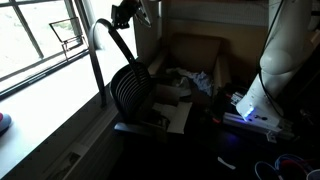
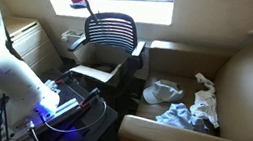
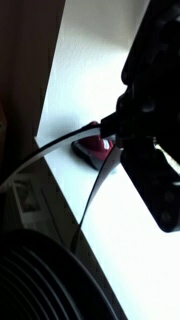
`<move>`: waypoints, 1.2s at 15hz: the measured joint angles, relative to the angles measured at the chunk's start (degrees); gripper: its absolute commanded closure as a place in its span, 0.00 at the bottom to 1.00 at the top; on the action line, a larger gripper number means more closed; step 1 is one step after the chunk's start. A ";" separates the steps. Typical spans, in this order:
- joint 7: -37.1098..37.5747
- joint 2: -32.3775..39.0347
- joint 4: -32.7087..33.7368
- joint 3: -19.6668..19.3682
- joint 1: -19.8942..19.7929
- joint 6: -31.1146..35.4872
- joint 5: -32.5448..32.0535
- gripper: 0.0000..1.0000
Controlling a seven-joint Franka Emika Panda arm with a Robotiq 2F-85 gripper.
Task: Take the belt from the couch, hang it on the chair, then put it back on the couch
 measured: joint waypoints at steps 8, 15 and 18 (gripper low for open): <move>2.68 -15.31 2.13 -18.47 -4.32 -8.56 28.12 0.99; 3.19 -21.83 -0.06 -39.49 -2.91 -8.39 30.06 0.96; 3.19 -21.81 -0.37 -39.76 -1.55 -8.24 30.01 0.99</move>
